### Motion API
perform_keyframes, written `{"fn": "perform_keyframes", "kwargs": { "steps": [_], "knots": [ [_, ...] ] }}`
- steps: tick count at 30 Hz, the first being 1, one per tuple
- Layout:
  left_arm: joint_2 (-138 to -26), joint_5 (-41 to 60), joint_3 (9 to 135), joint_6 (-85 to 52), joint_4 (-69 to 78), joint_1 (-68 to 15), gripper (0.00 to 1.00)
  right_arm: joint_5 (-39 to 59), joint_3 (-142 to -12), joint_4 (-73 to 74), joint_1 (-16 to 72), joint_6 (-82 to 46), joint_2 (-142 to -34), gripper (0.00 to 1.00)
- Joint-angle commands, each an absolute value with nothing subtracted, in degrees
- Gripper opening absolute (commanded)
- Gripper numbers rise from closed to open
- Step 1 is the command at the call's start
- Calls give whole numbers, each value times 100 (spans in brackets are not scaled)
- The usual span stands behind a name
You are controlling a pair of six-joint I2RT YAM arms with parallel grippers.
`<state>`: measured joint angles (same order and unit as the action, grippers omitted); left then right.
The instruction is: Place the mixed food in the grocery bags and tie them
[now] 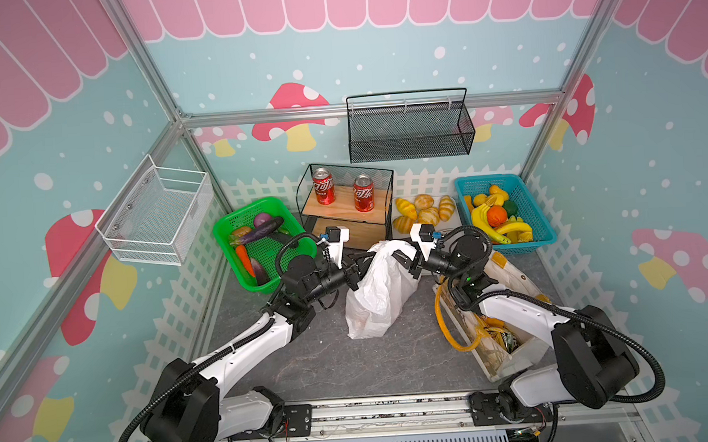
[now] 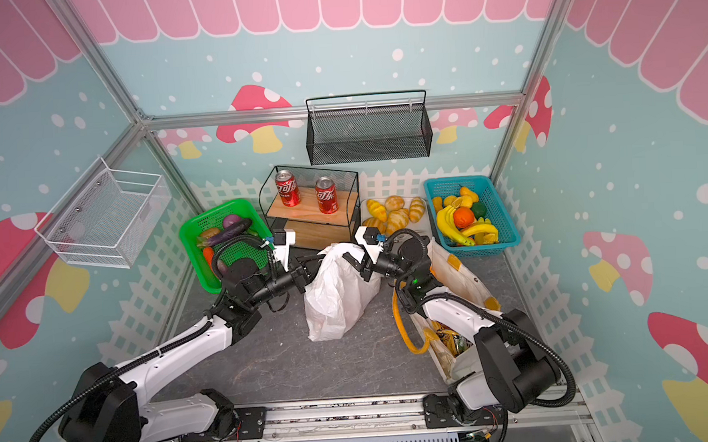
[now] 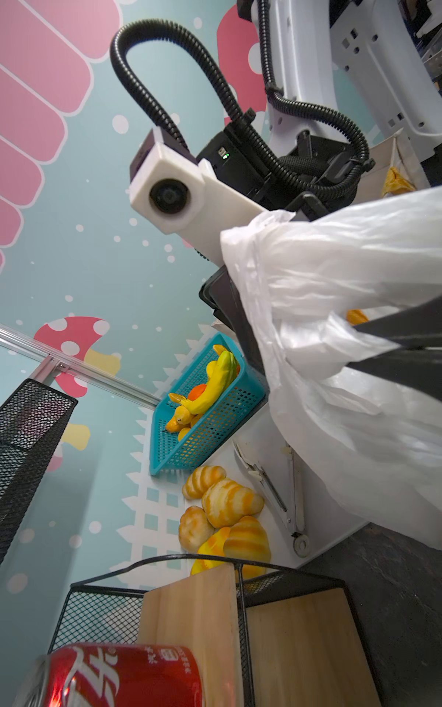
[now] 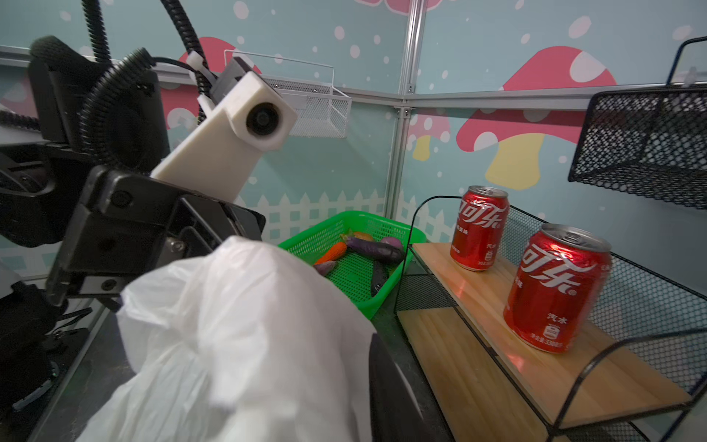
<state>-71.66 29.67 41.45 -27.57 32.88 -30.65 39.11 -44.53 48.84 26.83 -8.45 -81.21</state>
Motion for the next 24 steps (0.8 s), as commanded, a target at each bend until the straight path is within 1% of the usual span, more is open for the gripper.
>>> {"fn": "perform_keyframes", "kwargs": {
  "steps": [1, 4, 9, 12, 19, 24],
  "knots": [
    [-7072, 2883, 4078, -2652, 3641, -3037, 0, 3599, -4508, 4348, 2660, -452, -7866, 38],
    [-7066, 2857, 4094, -2681, 3661, -3038, 0, 3192, -4521, 3734, 2661, -119, -7624, 46],
    [-7108, 2887, 4104, -2689, 3665, -3039, 0, 2448, -4366, 2993, 2663, 252, -7135, 54],
    [-7145, 2909, 4113, -2698, 3692, -3037, 0, 2182, -4273, 2710, 2661, 343, -6829, 62],
    [-7203, 2953, 4112, -2736, 3739, -3049, 0, 1632, -3874, 2225, 2690, 331, -5984, 72],
    [-7257, 2979, 4113, -2742, 3762, -3047, 0, 1477, -3781, 1861, 2826, 247, -5436, 72]
  ]
}}
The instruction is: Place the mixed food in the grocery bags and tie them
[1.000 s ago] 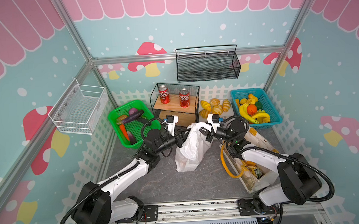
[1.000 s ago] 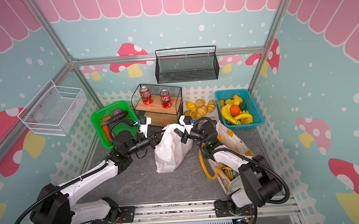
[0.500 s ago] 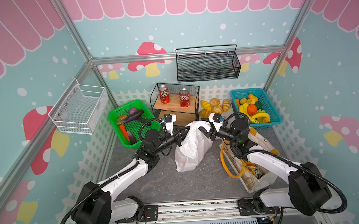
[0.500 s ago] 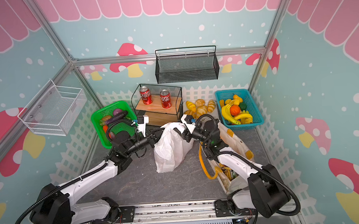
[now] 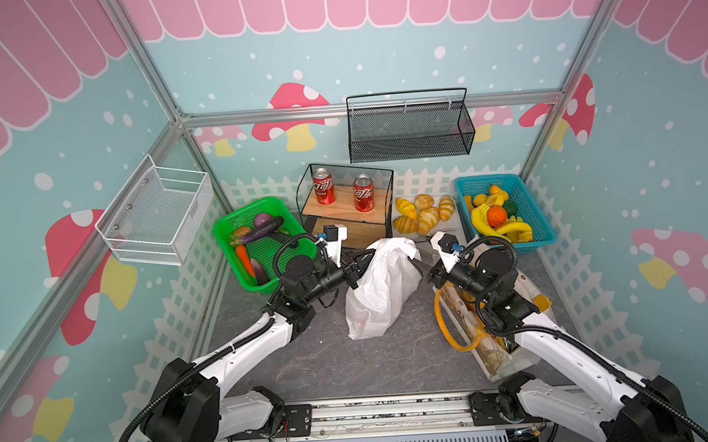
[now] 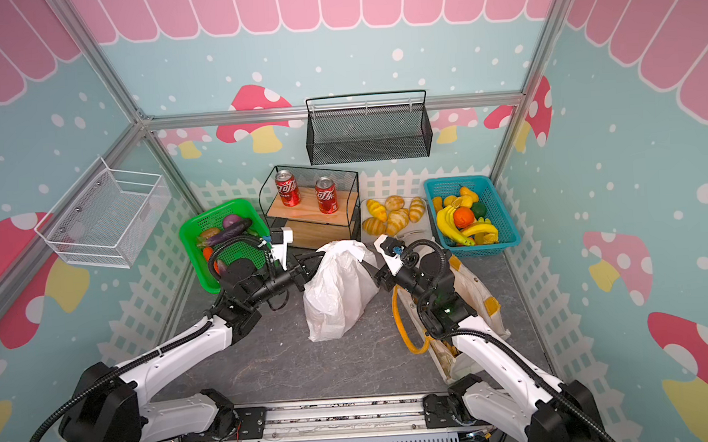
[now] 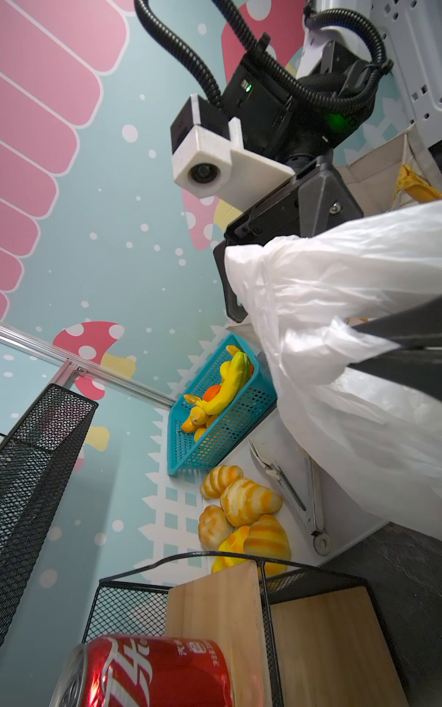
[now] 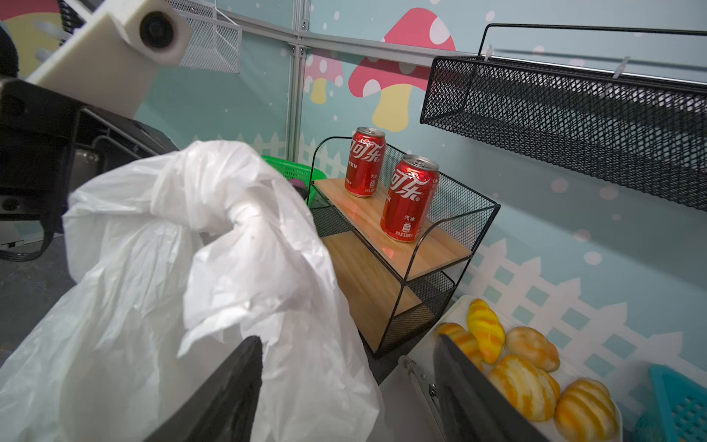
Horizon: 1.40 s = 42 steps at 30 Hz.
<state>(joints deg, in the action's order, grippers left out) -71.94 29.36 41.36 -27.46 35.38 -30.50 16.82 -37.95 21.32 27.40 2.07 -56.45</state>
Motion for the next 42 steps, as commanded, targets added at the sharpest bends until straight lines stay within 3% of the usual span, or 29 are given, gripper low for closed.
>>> {"fn": "perform_keyframes", "kwargs": {
  "steps": [1, 17, 25, 34, 42],
  "knots": [
    [-7267, 2988, 4121, -2742, 3763, -3050, 0, 1477, -3796, 1774, 2878, 230, -5370, 71],
    [-7295, 3023, 4131, -2725, 3782, -3107, 0, 1492, -4360, 1886, 3338, 217, -5778, 54],
    [-7280, 3030, 4131, -2681, 3735, -3118, 0, 1556, -4418, 1917, 3373, 229, -5853, 39],
    [-7285, 3028, 4141, -2632, 3691, -3123, 0, 1412, -4452, 1874, 3372, 123, -5774, 41],
    [-7268, 3024, 4140, -2602, 3656, -3137, 0, 1424, -4483, 1766, 3367, 107, -5704, 28]
  ]
}}
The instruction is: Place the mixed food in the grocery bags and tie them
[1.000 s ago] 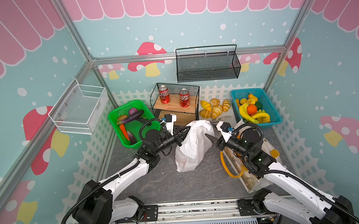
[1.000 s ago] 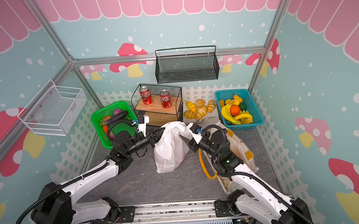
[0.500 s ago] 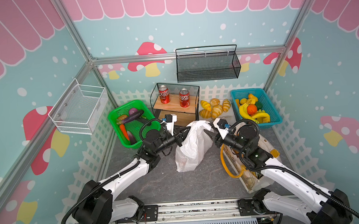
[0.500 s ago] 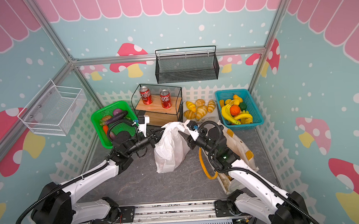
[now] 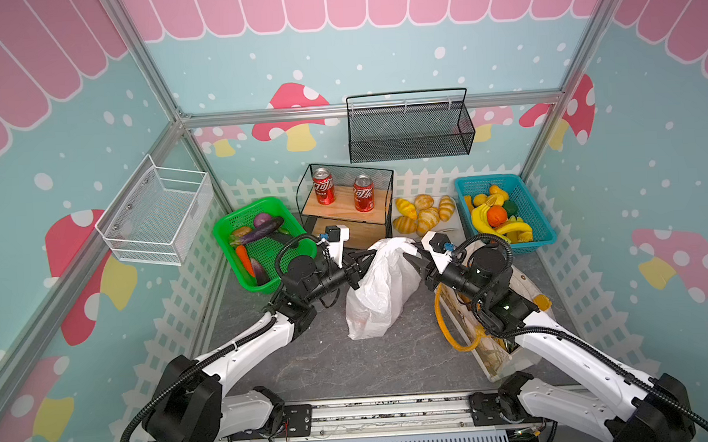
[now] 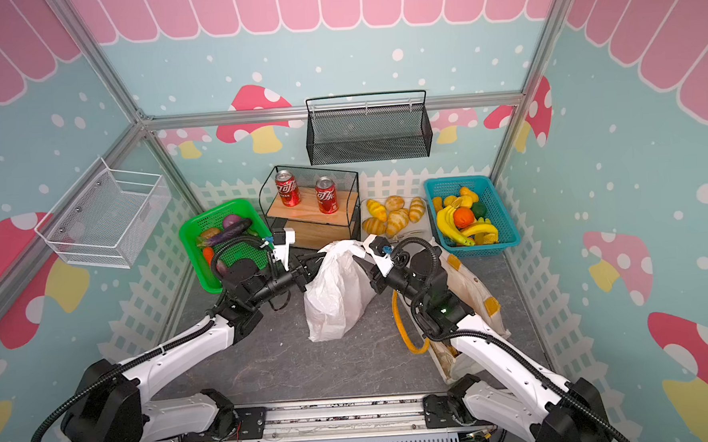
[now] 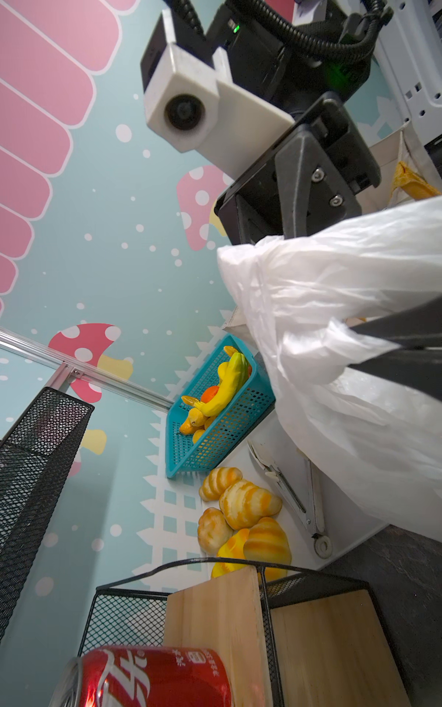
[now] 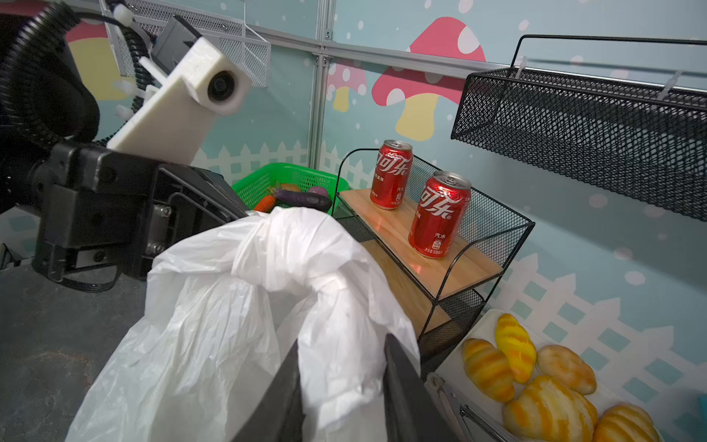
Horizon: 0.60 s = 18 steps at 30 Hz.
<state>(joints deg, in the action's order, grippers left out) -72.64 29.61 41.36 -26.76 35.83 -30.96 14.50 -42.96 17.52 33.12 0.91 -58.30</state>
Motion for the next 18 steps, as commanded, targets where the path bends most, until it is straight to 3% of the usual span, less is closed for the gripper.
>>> {"fn": "perform_keyframes", "kwargs": {
  "steps": [1, 9, 18],
  "knots": [
    [-7264, 3019, 4139, -2593, 3633, -3135, 0, 1418, -4485, 1737, 3370, 106, -5689, 25],
    [-7192, 2919, 4140, -2533, 3551, -3129, 0, 1245, -4493, 1351, 3371, 59, -5543, 0],
    [-6922, 2551, 4063, -2558, 3479, -3025, 0, 576, -4622, 366, 3359, -15, -5458, 0]
  ]
}}
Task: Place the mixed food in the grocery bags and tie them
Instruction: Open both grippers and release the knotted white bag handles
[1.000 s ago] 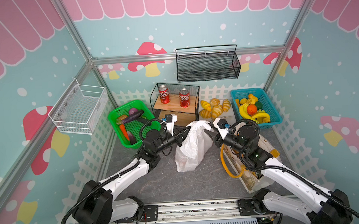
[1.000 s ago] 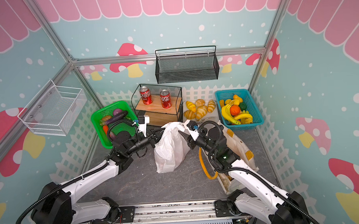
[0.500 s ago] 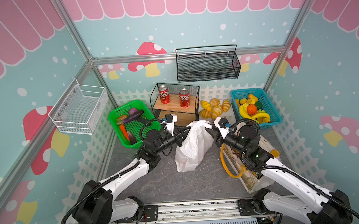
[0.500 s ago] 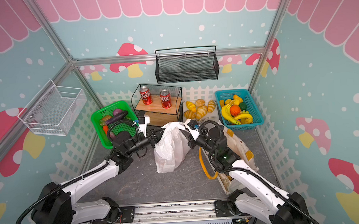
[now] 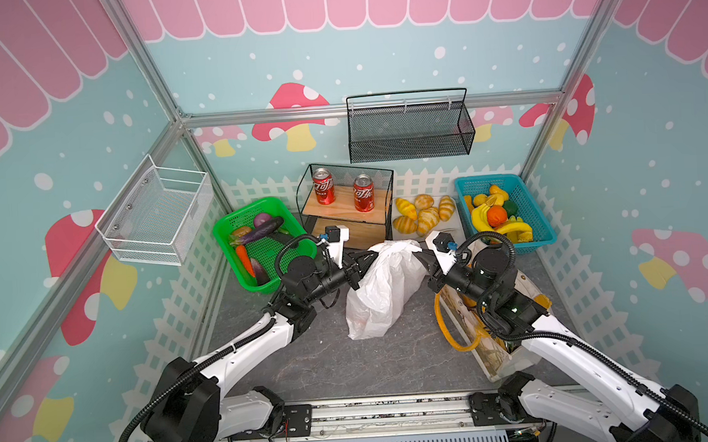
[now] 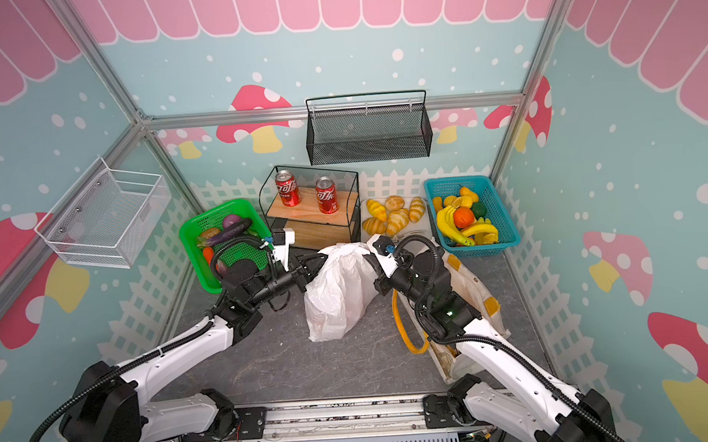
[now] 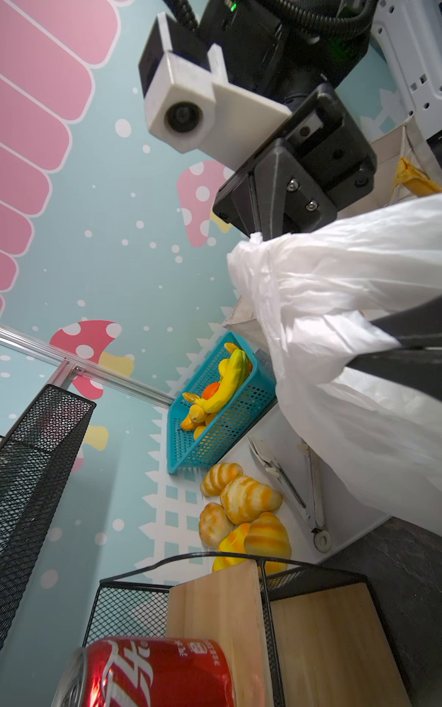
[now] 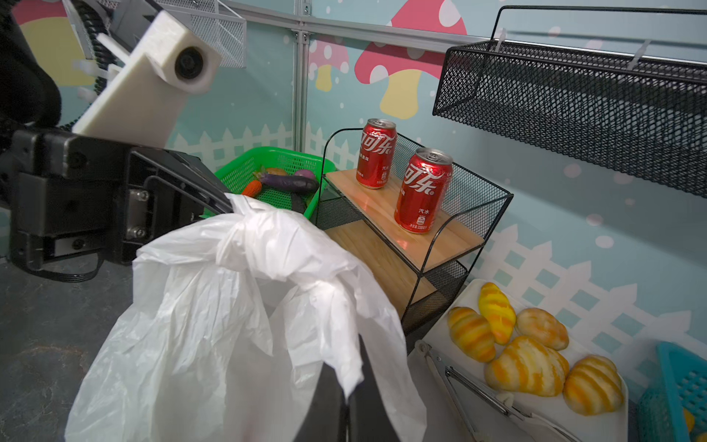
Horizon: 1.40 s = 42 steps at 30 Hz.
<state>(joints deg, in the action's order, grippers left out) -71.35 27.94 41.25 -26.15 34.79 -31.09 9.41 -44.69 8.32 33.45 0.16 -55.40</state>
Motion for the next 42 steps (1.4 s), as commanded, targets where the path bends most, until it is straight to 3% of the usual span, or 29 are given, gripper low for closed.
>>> {"fn": "perform_keyframes", "kwargs": {
  "steps": [1, 12, 23, 27, 42],
  "knots": [
    [-6910, 2532, 4047, -2557, 3466, -3007, 0, 519, -4623, 292, 3365, -26, -5466, 0],
    [-6740, 2205, 4012, -2564, 3194, -2694, 0, 15, -4823, -402, 3275, -114, -5702, 0],
    [-6560, 364, 3773, -1963, 1914, -2134, 0, -804, -4966, -995, 2953, -220, -6038, 0],
    [-6712, -200, 3345, -1974, 2145, -2050, 0, -1381, -5013, -1193, 2952, -182, -6285, 0],
    [-7274, -525, 2709, -2223, 2238, -1626, 0, -2724, -4860, -1463, 2952, -341, -6530, 0]
  ]
}}
